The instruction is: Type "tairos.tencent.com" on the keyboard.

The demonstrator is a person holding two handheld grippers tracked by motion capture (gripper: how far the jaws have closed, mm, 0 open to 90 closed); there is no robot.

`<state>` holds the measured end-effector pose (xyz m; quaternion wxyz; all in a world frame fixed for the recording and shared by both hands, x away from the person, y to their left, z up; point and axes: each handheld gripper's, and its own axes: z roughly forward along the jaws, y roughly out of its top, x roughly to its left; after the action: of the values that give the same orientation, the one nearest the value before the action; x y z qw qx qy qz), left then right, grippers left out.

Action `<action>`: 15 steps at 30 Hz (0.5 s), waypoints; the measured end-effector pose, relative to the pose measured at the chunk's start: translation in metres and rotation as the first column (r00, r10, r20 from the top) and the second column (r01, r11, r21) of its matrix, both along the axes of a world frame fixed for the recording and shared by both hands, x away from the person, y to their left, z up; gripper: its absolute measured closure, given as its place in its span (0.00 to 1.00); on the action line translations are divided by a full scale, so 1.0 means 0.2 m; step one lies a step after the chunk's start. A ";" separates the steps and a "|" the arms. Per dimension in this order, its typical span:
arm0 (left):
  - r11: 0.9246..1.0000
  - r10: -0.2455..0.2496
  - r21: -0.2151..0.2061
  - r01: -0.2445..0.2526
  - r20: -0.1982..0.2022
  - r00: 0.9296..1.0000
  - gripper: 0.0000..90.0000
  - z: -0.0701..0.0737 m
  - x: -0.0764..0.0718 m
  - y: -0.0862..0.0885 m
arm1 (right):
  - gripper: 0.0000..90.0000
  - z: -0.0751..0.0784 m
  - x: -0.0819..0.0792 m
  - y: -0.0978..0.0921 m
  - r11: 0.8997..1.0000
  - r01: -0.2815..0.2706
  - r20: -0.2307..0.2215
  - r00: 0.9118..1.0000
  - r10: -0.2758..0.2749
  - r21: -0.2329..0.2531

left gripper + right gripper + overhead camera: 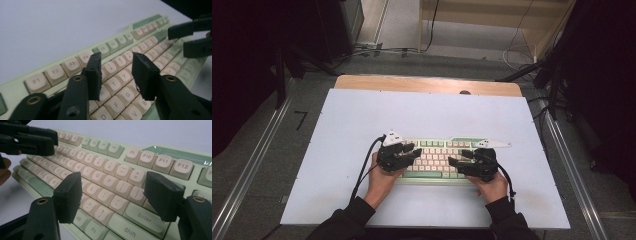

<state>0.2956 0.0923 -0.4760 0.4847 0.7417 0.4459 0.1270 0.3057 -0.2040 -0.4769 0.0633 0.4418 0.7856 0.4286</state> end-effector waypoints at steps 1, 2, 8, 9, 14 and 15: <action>1.000 0.011 -0.005 -0.011 0.008 1.000 0.58 0.01 0.00 0.01 | 0.32 0.00 0.00 0.00 1.000 0.000 0.001 1.000 0.000 0.000; 1.000 0.023 -0.001 -0.023 0.016 1.000 0.53 0.02 0.00 0.02 | 0.32 0.00 0.00 0.00 1.000 -0.001 0.001 1.000 0.001 0.000; 0.994 0.098 0.043 -0.099 0.030 0.995 0.34 0.04 0.00 0.08 | 0.32 0.00 0.00 0.00 1.000 0.001 0.003 1.000 -0.001 0.000; 0.994 0.100 0.049 -0.101 0.028 0.995 0.33 0.04 0.00 0.09 | 0.32 0.00 0.00 0.00 1.000 0.000 0.001 1.000 0.000 0.000; 0.992 0.114 0.055 -0.115 0.024 0.993 0.31 0.04 0.00 0.11 | 0.32 0.00 0.00 0.00 1.000 -0.001 0.001 1.000 0.001 -0.001; 0.991 0.115 0.059 -0.116 0.021 0.993 0.32 0.04 -0.01 0.12 | 0.32 0.00 0.00 0.00 1.000 0.000 0.001 1.000 0.000 -0.001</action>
<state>0.2946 0.1159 -0.4688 0.4579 0.7276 0.4800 0.1747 0.3056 -0.2041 -0.4768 0.0637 0.4416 0.7857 0.4285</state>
